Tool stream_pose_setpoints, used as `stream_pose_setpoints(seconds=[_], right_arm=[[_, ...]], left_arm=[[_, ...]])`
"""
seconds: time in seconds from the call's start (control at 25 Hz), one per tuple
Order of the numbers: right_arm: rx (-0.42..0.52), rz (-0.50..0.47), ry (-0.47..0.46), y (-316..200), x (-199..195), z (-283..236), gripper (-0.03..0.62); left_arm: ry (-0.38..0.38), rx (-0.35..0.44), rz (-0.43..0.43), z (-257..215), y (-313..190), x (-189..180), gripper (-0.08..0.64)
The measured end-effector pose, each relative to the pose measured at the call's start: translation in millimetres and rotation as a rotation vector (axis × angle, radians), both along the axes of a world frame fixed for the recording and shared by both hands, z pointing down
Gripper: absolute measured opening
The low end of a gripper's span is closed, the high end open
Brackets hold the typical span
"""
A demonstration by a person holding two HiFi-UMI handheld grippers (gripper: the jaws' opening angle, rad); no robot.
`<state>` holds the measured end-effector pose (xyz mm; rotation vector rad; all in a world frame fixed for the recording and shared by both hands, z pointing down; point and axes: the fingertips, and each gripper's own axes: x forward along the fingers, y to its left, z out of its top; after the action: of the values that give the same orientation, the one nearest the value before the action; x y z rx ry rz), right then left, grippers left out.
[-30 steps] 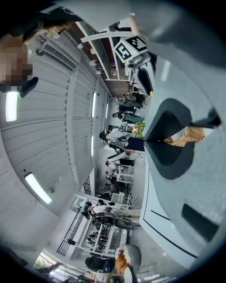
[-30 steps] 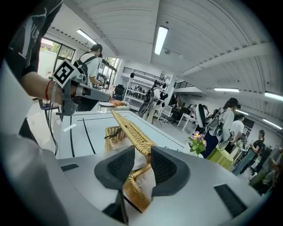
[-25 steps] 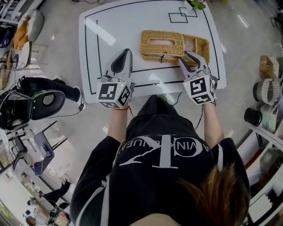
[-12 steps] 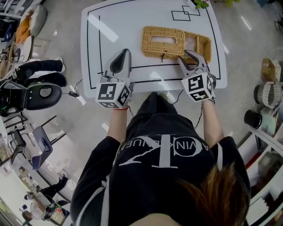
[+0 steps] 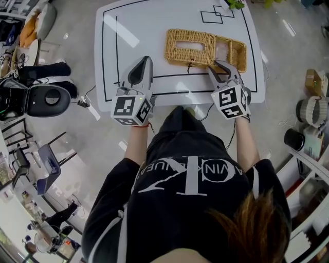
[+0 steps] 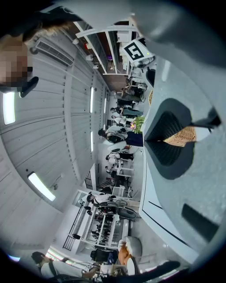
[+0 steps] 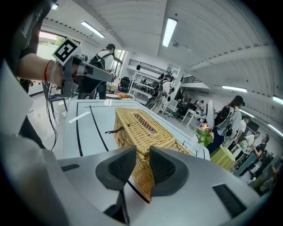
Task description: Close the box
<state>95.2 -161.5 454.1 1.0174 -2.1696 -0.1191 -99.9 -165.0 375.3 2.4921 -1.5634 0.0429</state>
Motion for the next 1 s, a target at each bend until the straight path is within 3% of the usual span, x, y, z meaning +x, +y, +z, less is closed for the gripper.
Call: stream_pose_setpoints(seconds=[0.36, 1.0], right_arm=[[-0.011, 0.078, -0.164, 2.5, 8.6, -12.8, 0.000], [0.007, 0.176, -0.433, -3.4, 33.3, -46.7, -0.002]], left_arm=[[-0.001, 0.005, 0.018, -0.8, -4.5, 8.0, 0.011], [-0.006, 0.029, 0.013, -11.7, -8.8, 8.9, 0.011]])
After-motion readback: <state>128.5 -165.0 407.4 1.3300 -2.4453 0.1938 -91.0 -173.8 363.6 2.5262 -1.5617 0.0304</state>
